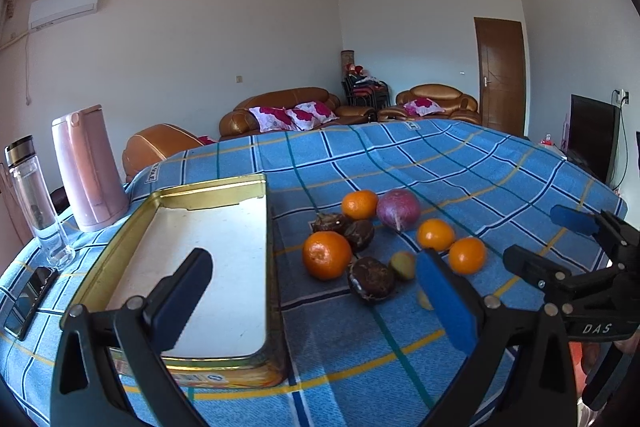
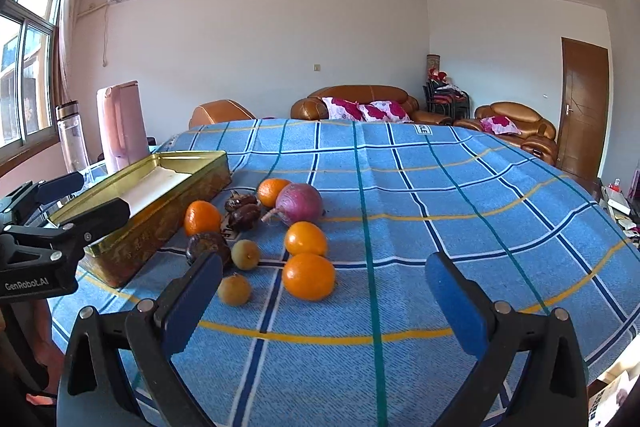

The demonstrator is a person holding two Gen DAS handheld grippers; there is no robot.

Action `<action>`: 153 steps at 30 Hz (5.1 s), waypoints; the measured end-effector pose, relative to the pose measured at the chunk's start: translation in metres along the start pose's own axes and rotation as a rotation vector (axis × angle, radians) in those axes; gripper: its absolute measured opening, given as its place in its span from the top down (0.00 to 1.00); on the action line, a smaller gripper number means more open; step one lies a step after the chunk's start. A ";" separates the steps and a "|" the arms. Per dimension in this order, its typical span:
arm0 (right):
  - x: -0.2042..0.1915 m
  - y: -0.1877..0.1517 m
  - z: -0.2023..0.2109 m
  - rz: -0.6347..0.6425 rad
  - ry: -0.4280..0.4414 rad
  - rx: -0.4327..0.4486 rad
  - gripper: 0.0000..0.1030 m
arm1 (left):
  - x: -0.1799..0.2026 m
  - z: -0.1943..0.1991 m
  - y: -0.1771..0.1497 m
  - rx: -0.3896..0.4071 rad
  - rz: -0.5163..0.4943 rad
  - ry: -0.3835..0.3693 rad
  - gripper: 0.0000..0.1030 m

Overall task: Organize fruits
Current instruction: 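Move left tool to the small brown fruit while right tool approaches an orange, then close left tool on the small brown fruit while right tool grasps the orange, then lift and carry the brown fruit and orange over the gold tray with both tools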

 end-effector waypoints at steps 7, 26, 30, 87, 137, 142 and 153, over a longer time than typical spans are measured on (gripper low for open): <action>0.025 -0.017 -0.010 -0.044 0.003 -0.047 0.02 | 0.041 -0.021 -0.010 -0.067 -0.064 -0.101 0.07; 0.023 -0.015 -0.025 -0.035 0.093 -0.084 0.37 | 0.074 -0.073 -0.032 -0.324 -0.003 -0.340 0.74; 0.018 -0.008 -0.032 -0.017 0.111 -0.097 0.41 | 0.068 -0.069 -0.030 -0.297 0.011 -0.324 0.74; -0.022 -0.006 -0.061 0.145 0.168 -0.165 0.59 | 0.022 -0.044 -0.012 -0.102 0.056 -0.203 0.74; -0.075 0.047 -0.028 0.234 0.286 0.073 0.59 | -0.040 -0.026 0.008 0.035 0.089 -0.005 0.74; -0.080 0.049 -0.028 0.240 0.294 0.082 0.59 | -0.047 -0.027 0.008 0.036 0.094 0.010 0.74; -0.095 0.057 -0.033 0.261 0.323 0.088 0.59 | -0.060 -0.027 0.007 0.031 0.099 0.046 0.74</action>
Point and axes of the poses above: each gripper's, at about its wrist camera, not at the fingertips, and z roughly against the way its jaws point, x to its right, y to its top, the point moved 2 cm from there along -z, roughly the way its jaws point, and after that the axes turned 5 degrees about x, right-handed, at the moved point
